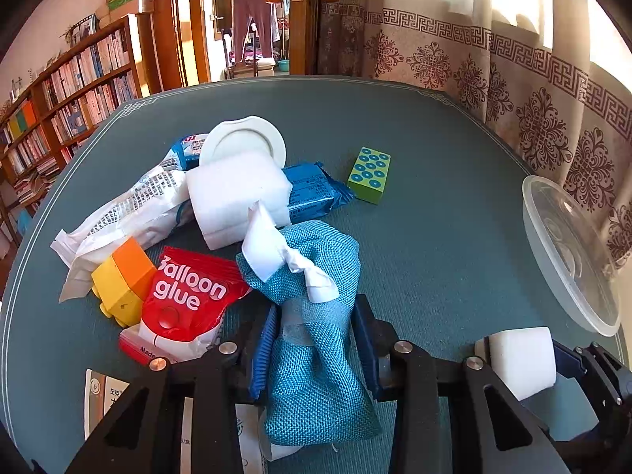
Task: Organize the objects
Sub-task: 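Lift the white sponge with the right gripper while the left gripper grasps the blue cloth, then carry the sponge into the clear bowl with the right gripper while the left carries the blue cloth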
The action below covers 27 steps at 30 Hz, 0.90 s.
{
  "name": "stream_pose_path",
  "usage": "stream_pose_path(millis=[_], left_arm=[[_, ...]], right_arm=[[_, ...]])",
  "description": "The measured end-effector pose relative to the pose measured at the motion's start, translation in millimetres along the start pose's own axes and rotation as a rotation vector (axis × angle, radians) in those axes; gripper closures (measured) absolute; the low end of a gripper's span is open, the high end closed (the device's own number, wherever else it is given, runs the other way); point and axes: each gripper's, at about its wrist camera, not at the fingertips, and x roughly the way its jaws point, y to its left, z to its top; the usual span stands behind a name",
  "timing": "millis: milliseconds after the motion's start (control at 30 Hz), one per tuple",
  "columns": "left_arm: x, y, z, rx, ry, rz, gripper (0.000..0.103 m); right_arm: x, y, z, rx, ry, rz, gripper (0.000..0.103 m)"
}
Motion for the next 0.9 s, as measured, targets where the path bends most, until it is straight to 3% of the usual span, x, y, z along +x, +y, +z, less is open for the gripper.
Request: stream_pose_path(millis=[300, 900], left_arm=[[-17.7, -2.0, -0.6, 0.01, -0.089, 0.029, 0.064], [-17.3, -4.1, -5.6, 0.002, -0.104, 0.059, 0.064]], right_arm=[[2.6, 4.2, -1.5, -0.022, 0.005, -0.03, 0.033], [8.4, 18.0, -4.4, -0.079, 0.02, -0.13, 0.033]])
